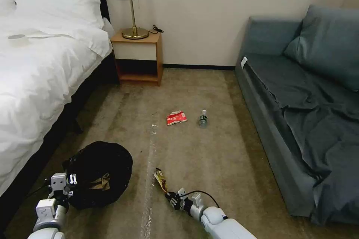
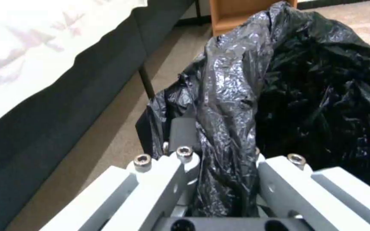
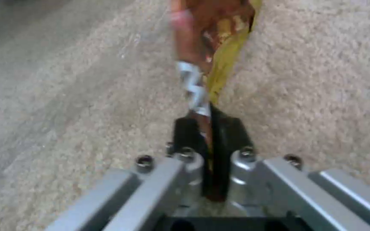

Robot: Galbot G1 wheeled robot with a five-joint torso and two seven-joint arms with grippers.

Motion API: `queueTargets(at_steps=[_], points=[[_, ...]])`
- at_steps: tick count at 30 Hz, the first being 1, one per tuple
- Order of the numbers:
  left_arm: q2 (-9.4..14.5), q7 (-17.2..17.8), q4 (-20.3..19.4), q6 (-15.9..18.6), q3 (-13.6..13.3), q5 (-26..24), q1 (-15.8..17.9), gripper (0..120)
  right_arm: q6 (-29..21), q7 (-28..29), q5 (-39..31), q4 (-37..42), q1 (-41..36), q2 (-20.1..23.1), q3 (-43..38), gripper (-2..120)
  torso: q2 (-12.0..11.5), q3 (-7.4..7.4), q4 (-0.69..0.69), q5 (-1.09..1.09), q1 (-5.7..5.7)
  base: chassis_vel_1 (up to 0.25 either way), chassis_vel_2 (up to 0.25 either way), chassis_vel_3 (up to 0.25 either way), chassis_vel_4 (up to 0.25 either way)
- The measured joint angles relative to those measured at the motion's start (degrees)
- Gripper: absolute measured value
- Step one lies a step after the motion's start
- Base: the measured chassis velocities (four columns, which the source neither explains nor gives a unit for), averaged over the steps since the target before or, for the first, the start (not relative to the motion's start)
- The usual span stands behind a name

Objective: Pick up the trash bin, then pick up the garbage on the floor and place it into the trash bin.

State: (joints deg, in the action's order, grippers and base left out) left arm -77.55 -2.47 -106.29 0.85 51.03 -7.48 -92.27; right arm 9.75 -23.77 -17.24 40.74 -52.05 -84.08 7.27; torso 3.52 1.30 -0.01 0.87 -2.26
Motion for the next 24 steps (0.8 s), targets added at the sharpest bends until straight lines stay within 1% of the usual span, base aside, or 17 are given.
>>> queueTargets(at_steps=[1, 6, 12, 14, 19, 21, 22, 23, 24], points=[[-0.1, 0.0, -0.2, 0.0, 0.0, 0.1, -0.2, 4, -0.1, 0.4, -0.1, 1.0, -0.3, 0.5, -0.1, 0, 0.0, 0.0, 0.0, 0.0, 0.0, 0.0, 0.0, 0.0, 0.0], [-0.6, 0.0, -0.8, -0.2, 0.0, 0.5, -0.4, 4, -0.3, 1.1, -0.7, 3.7, -0.8, 1.9, -0.4, 0, 0.0, 0.0, 0.0, 0.0, 0.0, 0.0, 0.0, 0.0, 0.0], [-2.0, 0.0, -2.3, -0.2, -1.4, 1.4, -0.3, 4, -0.8, 2.9, -3.1, 8.2, -1.0, 4.6, -0.7, 0, 0.0, 0.0, -0.01, -0.01, 0.0, 0.0, 0.0, 0.0, 0.0], [-2.7, 0.0, -2.2, -0.2, -2.0, 2.0, 0.0, 4, -0.9, 3.5, -3.8, 10.6, -1.1, 5.7, -1.0, 0, 0.0, 0.0, -0.02, 0.0, 0.0, 0.0, 0.0, 0.0, 0.0], [-3.8, 0.0, -1.8, -0.5, -2.7, 3.2, 0.3, 4, -0.9, 4.1, -4.7, 12.7, -1.2, 6.6, -2.1, 0, 0.0, 0.0, 0.0, 0.0, 0.0, 0.0, 0.0, 0.0, 0.0], [-4.9, 0.0, -1.5, -1.0, -3.6, 4.3, 0.4, 4, -0.9, 4.6, -5.4, 14.6, -1.2, 7.9, -2.8, 0, 0.0, 0.0, 0.0, 0.0, 0.0, 0.0, 0.0, 0.0, 0.0], [-4.9, 0.0, -1.5, -1.0, -3.6, 4.3, 0.4, 4, -0.9, 4.6, -5.4, 14.6, -1.2, 7.9, -2.8, 0, 0.0, 0.0, 0.0, 0.0, 0.0, 0.0, 0.0, 0.0, 0.0], [-5.6, 0.0, -1.1, -1.8, -4.1, 5.0, 0.5, 4, -1.0, 4.6, -5.9, 16.2, -1.2, 8.8, -3.4, 0, 0.0, 0.0, -0.02, 0.0, 0.0, 0.0, 0.0, 0.0, 0.0], [-5.6, 0.0, -1.1, -1.8, -4.1, 5.0, 0.5, 4, -1.0, 4.6, -5.9, 16.2, -1.2, 8.8, -3.4, 0, 0.0, 0.0, -0.02, 0.0, 0.0, 0.0, 0.0, 0.0, 0.0]])
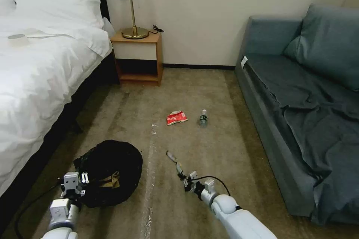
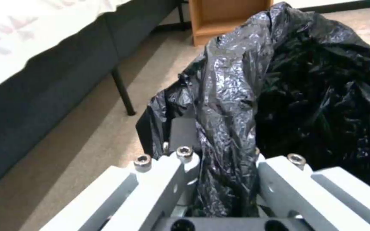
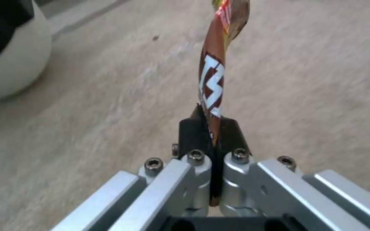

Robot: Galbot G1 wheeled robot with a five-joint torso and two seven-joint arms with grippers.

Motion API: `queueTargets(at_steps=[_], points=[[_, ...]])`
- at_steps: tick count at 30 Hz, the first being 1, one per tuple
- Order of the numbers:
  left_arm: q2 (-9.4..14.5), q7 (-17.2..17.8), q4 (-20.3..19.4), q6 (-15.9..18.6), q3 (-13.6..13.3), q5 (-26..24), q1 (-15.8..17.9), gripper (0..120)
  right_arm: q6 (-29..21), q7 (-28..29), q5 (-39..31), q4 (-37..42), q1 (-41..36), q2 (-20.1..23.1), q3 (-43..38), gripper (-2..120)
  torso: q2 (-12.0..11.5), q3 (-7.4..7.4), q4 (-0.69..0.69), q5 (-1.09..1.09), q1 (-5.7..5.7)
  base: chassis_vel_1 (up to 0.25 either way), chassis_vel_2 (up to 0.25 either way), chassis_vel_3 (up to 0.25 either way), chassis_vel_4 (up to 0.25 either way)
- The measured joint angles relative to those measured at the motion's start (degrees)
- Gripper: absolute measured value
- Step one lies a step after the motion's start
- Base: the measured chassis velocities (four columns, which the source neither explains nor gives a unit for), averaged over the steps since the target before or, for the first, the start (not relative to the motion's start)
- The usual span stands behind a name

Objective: Pick up the trash bin, then pick up the garbage on the floor and place it into the trash bin.

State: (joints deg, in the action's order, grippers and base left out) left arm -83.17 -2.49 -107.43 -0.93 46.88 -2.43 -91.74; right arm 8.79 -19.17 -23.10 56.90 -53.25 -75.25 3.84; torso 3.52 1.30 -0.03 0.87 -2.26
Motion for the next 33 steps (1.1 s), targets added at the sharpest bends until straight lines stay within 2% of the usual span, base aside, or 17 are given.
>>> queueTargets(at_steps=[6, 15, 17, 23, 25, 33], points=[[-1.3, 0.0, 0.2, -1.3, -1.4, 1.3, -0.2, 4, 0.0, -0.4, -0.2, 4.7, 0.2, 1.5, -3.1, 0, 0.0, -0.01, 0.01, 0.0, 0.0, 0.0, 0.0, 0.0, 0.0], [-1.8, 0.3, 0.3, -1.4, -2.4, 2.1, 0.4, 4, -0.5, -0.8, -1.1, 13.5, -0.2, 3.8, -4.2, 0, 0.0, -0.01, 0.01, 0.0, 0.0, 0.0, 0.0, 0.0, 0.0], [-2.1, 0.5, 0.6, -1.6, -3.1, 2.6, 0.7, 4, -0.9, -0.7, -1.9, 18.4, -1.3, 5.8, -4.7, 0, 0.0, -0.01, 0.01, 0.01, 0.0, 0.0, 0.0, 0.0, 0.0], [-2.4, 0.7, 0.8, -1.6, -4.1, 3.2, 1.3, 4, -1.6, -1.0, -3.0, 24.2, -2.6, 10.0, -5.1, 0, 0.0, -0.01, 0.01, 0.0, 0.0, 0.0, 0.0, 0.0, 0.0], [-2.3, 1.0, 0.8, -1.6, -4.9, 3.3, 1.8, 4, -3.5, -2.1, -4.7, 28.7, -3.5, 13.7, -4.7, 0, 0.0, -0.01, 0.0, 0.0, 0.0, 0.0, 0.0, 0.0, 0.0], [-1.6, 1.5, 0.6, -0.3, -6.1, 3.3, 2.6, 4, -7.4, -2.0, -8.4, 37.7, -4.7, 17.4, -1.7, 0, 0.0, -0.01, 0.01, 0.0, 0.0, 0.0, 0.0, 0.0, 0.0]])
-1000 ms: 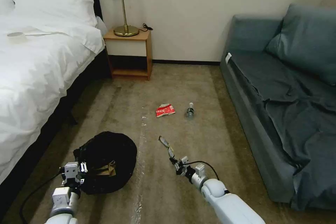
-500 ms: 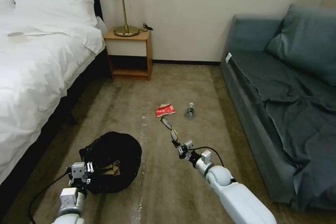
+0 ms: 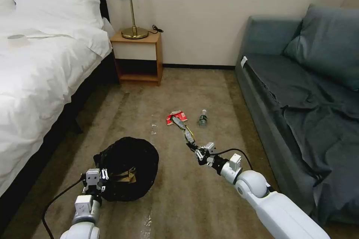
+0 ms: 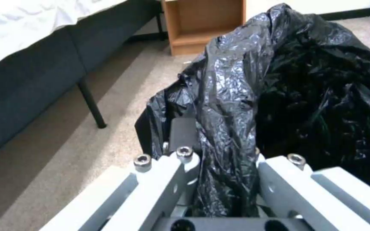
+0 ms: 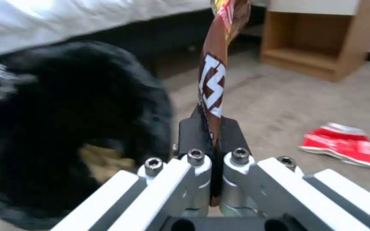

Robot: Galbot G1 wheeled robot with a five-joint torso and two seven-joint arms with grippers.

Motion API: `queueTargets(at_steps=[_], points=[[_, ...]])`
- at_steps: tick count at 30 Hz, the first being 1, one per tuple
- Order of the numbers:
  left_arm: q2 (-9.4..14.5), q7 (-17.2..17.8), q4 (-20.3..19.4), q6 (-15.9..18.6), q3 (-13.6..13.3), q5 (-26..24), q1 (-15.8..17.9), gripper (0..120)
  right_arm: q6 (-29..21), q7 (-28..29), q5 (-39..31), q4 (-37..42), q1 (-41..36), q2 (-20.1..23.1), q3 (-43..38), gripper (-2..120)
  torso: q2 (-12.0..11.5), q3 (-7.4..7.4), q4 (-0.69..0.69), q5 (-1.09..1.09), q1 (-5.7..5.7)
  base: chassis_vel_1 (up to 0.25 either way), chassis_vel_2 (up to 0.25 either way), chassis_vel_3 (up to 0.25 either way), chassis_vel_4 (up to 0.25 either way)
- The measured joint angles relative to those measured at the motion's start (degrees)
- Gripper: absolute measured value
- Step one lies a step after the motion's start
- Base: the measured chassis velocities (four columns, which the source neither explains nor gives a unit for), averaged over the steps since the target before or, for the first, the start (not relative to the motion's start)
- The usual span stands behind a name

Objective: Pick up the trash bin, then pick up the garbage on the floor and place it into the trash bin.

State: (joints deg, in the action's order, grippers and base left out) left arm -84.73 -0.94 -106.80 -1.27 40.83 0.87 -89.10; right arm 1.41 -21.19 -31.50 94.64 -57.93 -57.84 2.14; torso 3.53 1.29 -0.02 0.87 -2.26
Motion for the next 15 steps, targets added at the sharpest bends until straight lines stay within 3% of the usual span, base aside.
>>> queueTargets(at_steps=[5, 15], points=[[0.6, 0.2, -0.3, 0.8, -0.4, -0.4, 0.4, 4, -1.7, 0.9, -1.8, 2.2, 0.7, 0.1, 3.4, 0, 0.0, 0.0, 0.0, 0.0, 0.0, 0.0, 0.0, 0.0, 0.0], [0.5, 0.1, -0.3, 1.9, -0.8, -0.9, 1.9, 4, -2.3, 1.5, -3.8, -3.8, 8.5, -8.0, 14.1, 0, 0.0, 0.0, 0.01, 0.01, 0.0, 0.0, 0.0, 0.0, 0.0]])
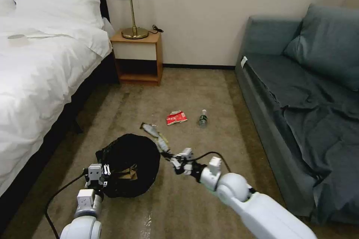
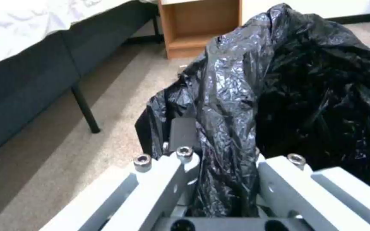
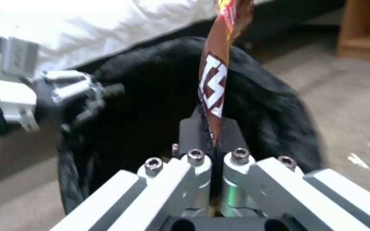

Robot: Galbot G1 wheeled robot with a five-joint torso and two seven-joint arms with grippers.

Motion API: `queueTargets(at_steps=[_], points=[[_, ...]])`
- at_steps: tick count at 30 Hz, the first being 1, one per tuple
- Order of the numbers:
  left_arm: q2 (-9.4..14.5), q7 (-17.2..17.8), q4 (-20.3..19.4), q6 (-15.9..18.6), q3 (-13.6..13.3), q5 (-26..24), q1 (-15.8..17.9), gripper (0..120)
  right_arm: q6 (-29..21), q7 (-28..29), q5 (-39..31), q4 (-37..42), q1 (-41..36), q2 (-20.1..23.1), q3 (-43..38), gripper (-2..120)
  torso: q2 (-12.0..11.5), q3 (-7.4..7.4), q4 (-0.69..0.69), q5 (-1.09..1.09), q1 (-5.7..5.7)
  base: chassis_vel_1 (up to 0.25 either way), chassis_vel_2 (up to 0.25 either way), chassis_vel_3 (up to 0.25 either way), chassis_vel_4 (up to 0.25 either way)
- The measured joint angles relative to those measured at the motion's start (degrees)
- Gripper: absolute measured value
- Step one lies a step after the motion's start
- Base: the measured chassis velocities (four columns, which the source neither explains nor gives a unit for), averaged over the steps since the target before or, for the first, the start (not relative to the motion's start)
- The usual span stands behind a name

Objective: Pick up the trash bin, then pick up the garbage on the floor and place it into the trash bin.

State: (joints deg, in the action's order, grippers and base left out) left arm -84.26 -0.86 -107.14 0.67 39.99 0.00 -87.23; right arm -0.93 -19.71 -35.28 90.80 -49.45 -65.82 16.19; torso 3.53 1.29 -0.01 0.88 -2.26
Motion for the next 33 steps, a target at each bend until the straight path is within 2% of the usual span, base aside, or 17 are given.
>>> queueTargets(at_steps=[3, 9, 10, 16, 19, 20, 24, 27, 30, 31, 32, 33], points=[[-0.3, -0.1, 0.6, 0.0, 0.0, -0.2, 0.7, 4, 0.7, 0.0, -1.0, -3.7, 2.9, -3.6, 2.6, 0, 0.0, 0.0, 0.01, 0.01, 0.0, 0.0, 0.0, 0.0, 0.0], [-0.5, -0.1, 1.4, 0.0, -0.2, -0.3, 1.4, 4, 1.4, 0.0, -1.1, -6.4, 4.4, -6.0, 4.4, 0, 0.0, 0.0, 0.0, 0.01, 0.0, 0.0, 0.0, 0.0, 0.0], [-0.6, 0.2, 2.1, 0.0, -0.1, -0.3, 1.9, 4, 2.3, 0.0, -0.8, -8.4, 5.1, -7.5, 5.5, 0, 0.0, 0.0, 0.0, 0.01, 0.0, 0.0, 0.0, 0.0, 0.0], [-0.6, 0.4, 2.3, 0.0, -0.2, -0.6, 2.3, 4, 4.6, 0.6, 0.8, -12.1, 5.6, -9.5, 6.6, 0, 0.0, 0.0, 0.0, 0.0, 0.0, 0.0, 0.0, 0.0, 0.0], [-0.8, 0.5, 2.3, 0.0, -0.1, -0.9, 2.5, 4, 5.7, 0.9, 1.6, -14.2, 5.7, -10.5, 7.0, 9, 0.0, 0.0, -0.01, 0.0, 0.0, 0.0, 0.0, 0.0, 0.0], [-1.0, 0.6, 2.3, 0.0, -0.1, -1.1, 2.6, 4, 6.2, 1.0, 2.0, -15.4, 5.7, -11.1, 7.1, 17, 0.0, 0.0, -0.01, 0.0, 0.0, 0.0, 0.0, 0.0, 0.0], [-1.1, 0.7, 2.3, 0.0, 0.0, -1.3, 2.6, 4, 6.7, 1.0, 2.3, -16.4, 5.7, -11.6, 7.3, 23, 0.0, 0.0, -0.01, -0.01, 0.0, 0.0, 0.0, 0.0, 0.0], [-1.1, 0.8, 2.3, -0.2, 0.1, -1.5, 2.5, 4, 7.0, 1.0, 2.7, -17.7, 5.5, -12.2, 7.3, 43, 0.0, 0.0, -0.01, 0.0, 0.0, 0.0, 0.0, 0.0, 0.0], [-1.1, 0.8, 2.3, -0.3, 0.2, -1.5, 2.4, 4, 7.1, 1.0, 2.7, -18.0, 5.4, -12.3, 7.3, 47, 0.0, 0.0, -0.01, 0.0, 0.0, 0.0, 0.0, 0.0, 0.0], [-1.1, 0.8, 2.2, -0.5, 0.4, -1.6, 2.2, 4, 7.2, 1.0, 2.8, -18.6, 5.2, -12.5, 7.2, 58, 0.0, 0.0, -0.01, 0.0, 0.0, 0.0, 0.0, 0.0, 0.0], [-1.1, 0.8, 2.2, -0.5, 0.4, -1.6, 2.2, 4, 7.2, 1.0, 2.8, -18.6, 5.2, -12.5, 7.2, 58, 0.0, 0.0, -0.01, 0.0, 0.0, 0.0, 0.0, 0.0, 0.0], [-1.0, 0.8, 1.9, -0.5, 0.7, -1.7, 2.0, 4, 7.2, 1.0, 2.9, -18.6, 5.0, -12.4, 7.1, 66, 0.0, 0.0, -0.01, 0.0, 0.0, 0.0, 0.0, 0.0, 0.0]])
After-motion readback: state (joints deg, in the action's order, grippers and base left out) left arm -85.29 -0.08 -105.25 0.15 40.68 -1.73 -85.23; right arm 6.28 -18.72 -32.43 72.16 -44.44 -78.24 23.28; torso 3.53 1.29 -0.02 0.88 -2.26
